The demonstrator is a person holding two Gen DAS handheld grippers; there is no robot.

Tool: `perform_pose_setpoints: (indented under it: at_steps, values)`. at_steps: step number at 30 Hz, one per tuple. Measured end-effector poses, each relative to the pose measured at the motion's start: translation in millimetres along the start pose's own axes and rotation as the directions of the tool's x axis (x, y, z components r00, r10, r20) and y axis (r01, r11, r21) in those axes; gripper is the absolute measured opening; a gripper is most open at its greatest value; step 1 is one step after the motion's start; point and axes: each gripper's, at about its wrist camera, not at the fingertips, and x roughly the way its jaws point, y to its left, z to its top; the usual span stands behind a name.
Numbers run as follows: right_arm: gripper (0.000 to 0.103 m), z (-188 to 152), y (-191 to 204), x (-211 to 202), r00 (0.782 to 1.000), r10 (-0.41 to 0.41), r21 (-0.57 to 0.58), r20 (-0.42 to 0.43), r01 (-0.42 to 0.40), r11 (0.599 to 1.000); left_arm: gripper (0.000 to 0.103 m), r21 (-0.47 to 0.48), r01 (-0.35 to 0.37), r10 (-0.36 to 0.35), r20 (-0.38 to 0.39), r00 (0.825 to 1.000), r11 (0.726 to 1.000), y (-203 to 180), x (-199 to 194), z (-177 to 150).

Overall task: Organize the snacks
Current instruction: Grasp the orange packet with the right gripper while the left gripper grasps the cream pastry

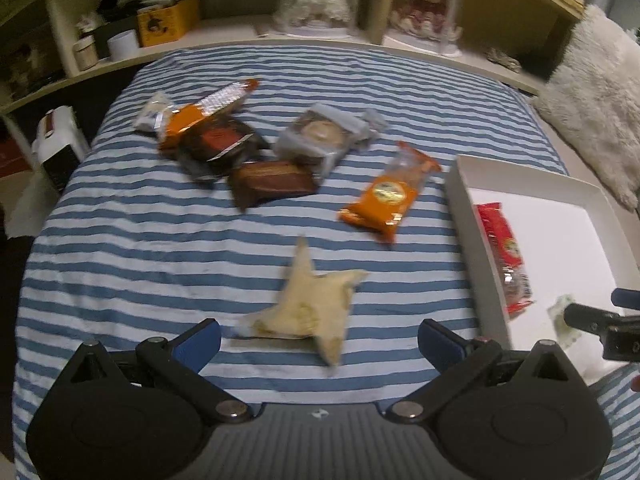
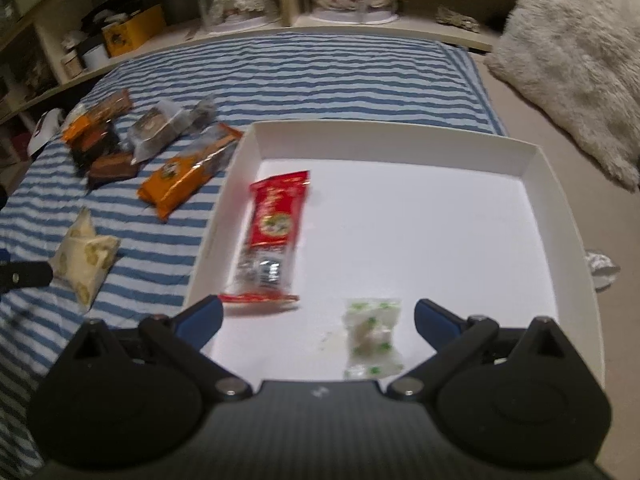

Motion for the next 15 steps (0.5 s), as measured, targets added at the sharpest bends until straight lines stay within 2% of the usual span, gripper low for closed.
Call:
perform_pose_setpoints:
  at_steps: [7, 10, 15]
  values:
    - [0.103, -1.5, 26.4, 2.0, 0.996, 0.084, -0.027, 0.026, -0.084, 0.996, 0.103, -0.036, -0.001, 0.002, 0.030, 1.000, 0.999, 27.3, 7.1, -5.0]
    - [0.103, 1.8, 31.8, 2.0, 0.992, 0.111, 0.002, 0.060, -0.111, 0.994, 0.103, 0.006, 0.006, -0.007, 0.051, 0.999, 1.000, 26.0, 13.3, -9.3]
    - [0.103, 16.8, 37.2, 2.7, 0.980, 0.122, 0.091, 0.156, -0.137, 0.986, 0.103, 0.128, 0.028, -0.037, 0.068, 0.997, 0.991, 8.4, 22.7, -13.8]
